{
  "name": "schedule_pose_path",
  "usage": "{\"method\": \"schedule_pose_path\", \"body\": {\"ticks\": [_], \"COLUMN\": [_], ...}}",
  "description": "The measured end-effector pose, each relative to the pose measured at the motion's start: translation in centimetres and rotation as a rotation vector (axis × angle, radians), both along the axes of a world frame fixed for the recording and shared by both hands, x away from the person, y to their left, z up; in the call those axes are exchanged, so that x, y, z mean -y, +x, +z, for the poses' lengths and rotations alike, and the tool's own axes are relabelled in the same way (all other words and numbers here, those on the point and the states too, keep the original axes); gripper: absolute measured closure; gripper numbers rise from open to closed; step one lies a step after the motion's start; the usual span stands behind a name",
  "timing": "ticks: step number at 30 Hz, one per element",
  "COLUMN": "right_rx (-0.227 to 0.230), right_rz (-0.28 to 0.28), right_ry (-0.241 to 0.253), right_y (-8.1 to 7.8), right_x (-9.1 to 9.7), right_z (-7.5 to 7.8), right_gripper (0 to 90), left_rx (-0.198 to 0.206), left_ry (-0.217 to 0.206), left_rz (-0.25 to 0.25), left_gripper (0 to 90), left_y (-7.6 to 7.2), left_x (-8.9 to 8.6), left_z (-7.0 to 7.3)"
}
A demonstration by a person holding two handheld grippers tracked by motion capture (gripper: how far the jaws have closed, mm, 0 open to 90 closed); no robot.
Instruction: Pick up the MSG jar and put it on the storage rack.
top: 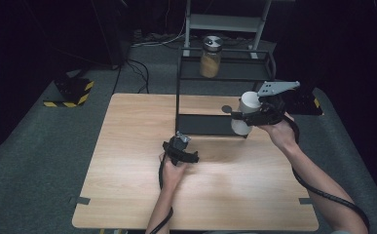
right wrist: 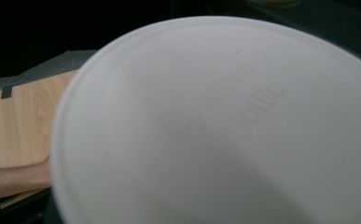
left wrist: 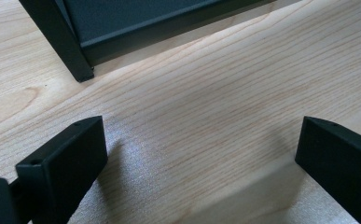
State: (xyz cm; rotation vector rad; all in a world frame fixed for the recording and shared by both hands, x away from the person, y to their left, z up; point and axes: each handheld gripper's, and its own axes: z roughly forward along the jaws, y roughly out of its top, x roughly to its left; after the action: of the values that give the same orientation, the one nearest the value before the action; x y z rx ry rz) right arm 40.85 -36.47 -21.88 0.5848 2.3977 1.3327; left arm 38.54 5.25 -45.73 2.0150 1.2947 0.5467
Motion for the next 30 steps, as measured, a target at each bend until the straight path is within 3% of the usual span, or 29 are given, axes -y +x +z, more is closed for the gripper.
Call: {"method": "schedule_pose_path", "body": {"ticks": [11,30], "right_rx": [0.023,0.038], "right_rz": [0.040,0.010], "right_ry": [0.015,0.046], "right_y": [0.4,2.7], "right_x": [0.5,0.2], "right_z": [4.4,9.0], "right_gripper": [35.2,35.3], "left_rx": [0.001,0.000], "left_ry": [0.001,-0.001], "left_rz": [0.001,0.002], "left_gripper": [2.2,2.2], "left_y": [0.0,0.0], "left_x": [0.0,0.0], "left_z": [0.0,0.0]}}
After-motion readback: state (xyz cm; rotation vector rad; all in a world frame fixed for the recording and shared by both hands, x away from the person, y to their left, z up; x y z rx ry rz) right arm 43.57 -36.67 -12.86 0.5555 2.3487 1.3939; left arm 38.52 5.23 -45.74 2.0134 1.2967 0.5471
